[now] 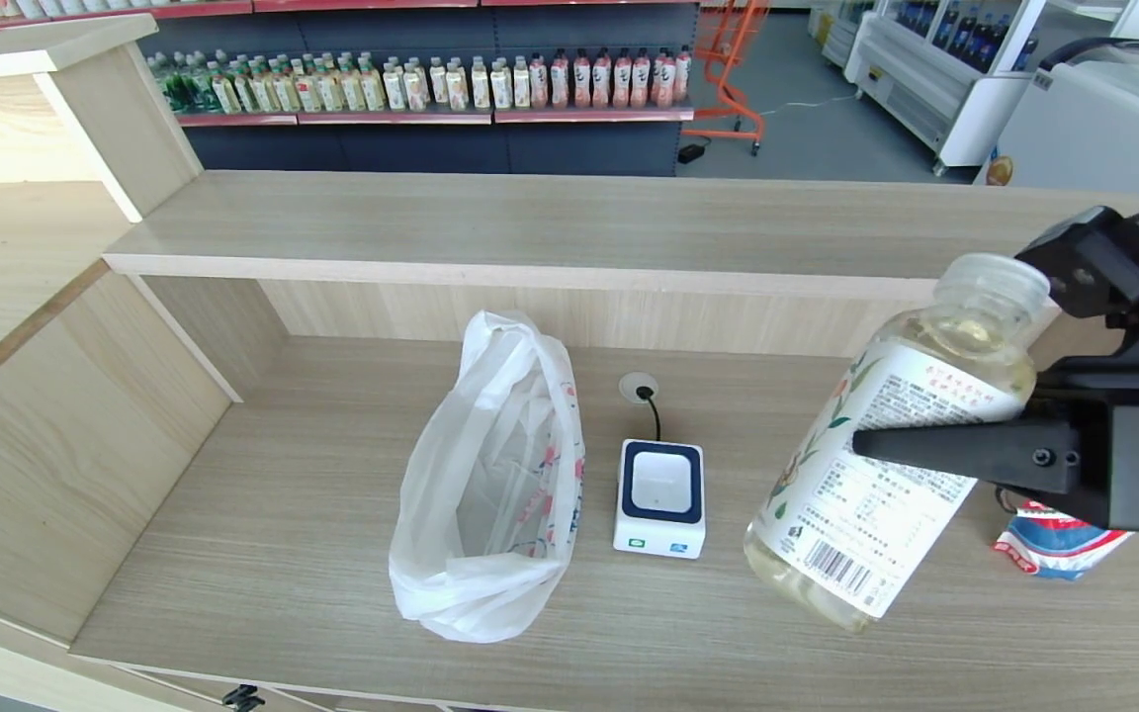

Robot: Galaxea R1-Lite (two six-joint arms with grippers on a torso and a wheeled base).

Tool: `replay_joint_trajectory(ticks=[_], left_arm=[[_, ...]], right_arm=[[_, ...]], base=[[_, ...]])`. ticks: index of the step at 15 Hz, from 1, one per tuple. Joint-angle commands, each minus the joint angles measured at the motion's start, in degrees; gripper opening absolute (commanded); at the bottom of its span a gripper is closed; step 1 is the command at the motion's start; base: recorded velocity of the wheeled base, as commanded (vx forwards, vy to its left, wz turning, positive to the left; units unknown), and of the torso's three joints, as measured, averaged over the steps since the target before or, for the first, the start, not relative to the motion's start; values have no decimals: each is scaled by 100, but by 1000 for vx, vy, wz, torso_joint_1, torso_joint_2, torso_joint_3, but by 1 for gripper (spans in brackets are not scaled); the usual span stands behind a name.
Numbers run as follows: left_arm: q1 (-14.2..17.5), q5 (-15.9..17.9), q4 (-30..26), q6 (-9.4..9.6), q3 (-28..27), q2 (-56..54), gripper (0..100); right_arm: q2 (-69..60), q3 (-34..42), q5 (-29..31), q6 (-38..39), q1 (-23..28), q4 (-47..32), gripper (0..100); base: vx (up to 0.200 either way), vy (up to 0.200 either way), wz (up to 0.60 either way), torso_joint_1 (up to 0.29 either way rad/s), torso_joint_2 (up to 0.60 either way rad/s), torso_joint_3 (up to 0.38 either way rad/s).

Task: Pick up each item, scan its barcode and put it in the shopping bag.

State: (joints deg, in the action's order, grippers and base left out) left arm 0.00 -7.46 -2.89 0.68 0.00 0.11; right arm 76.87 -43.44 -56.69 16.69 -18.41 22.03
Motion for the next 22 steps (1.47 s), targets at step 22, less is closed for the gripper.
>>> replay_joint_trajectory(ticks=[22], left_arm=[[0,-1,-1,2,0,-2,100]], right_arm=[[126,301,-282,-1651,180,30,0]], base=[[0,0,0,0,0,0]])
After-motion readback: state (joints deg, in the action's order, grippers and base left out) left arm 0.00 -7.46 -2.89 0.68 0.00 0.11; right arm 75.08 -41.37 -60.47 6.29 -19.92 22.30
